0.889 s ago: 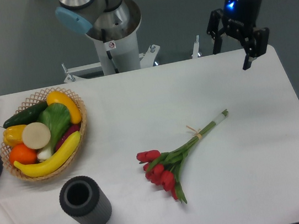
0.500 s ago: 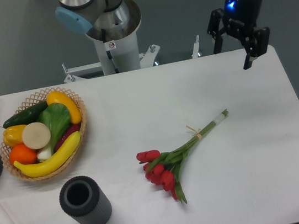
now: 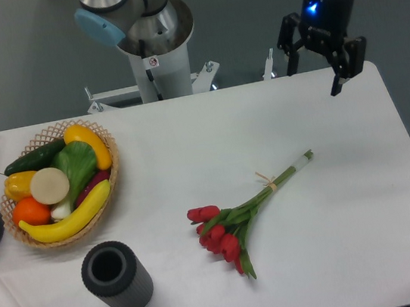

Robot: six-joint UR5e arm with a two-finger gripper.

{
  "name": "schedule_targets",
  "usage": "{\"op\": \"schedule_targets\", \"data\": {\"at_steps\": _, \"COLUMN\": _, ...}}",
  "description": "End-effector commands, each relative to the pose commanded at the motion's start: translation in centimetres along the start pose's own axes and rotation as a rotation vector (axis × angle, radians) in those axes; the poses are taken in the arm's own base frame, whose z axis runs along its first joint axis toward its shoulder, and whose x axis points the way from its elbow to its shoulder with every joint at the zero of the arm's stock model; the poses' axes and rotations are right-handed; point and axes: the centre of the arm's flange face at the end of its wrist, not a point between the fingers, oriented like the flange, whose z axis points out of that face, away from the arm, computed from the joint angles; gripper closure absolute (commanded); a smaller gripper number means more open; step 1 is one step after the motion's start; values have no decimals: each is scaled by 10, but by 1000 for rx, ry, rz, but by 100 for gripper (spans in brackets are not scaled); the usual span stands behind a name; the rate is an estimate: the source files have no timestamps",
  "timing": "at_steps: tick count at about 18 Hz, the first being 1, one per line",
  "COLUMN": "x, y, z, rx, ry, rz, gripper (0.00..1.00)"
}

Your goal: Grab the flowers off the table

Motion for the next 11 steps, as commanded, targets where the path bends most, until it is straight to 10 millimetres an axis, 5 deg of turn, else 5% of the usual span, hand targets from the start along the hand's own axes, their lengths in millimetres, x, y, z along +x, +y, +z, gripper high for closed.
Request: {"op": "schedule_targets", "data": {"at_steps": 11, "x": 9, "y": -71, "z": 55, "rx": 20, "ry": 44, "rz": -145, "gripper": 0}}
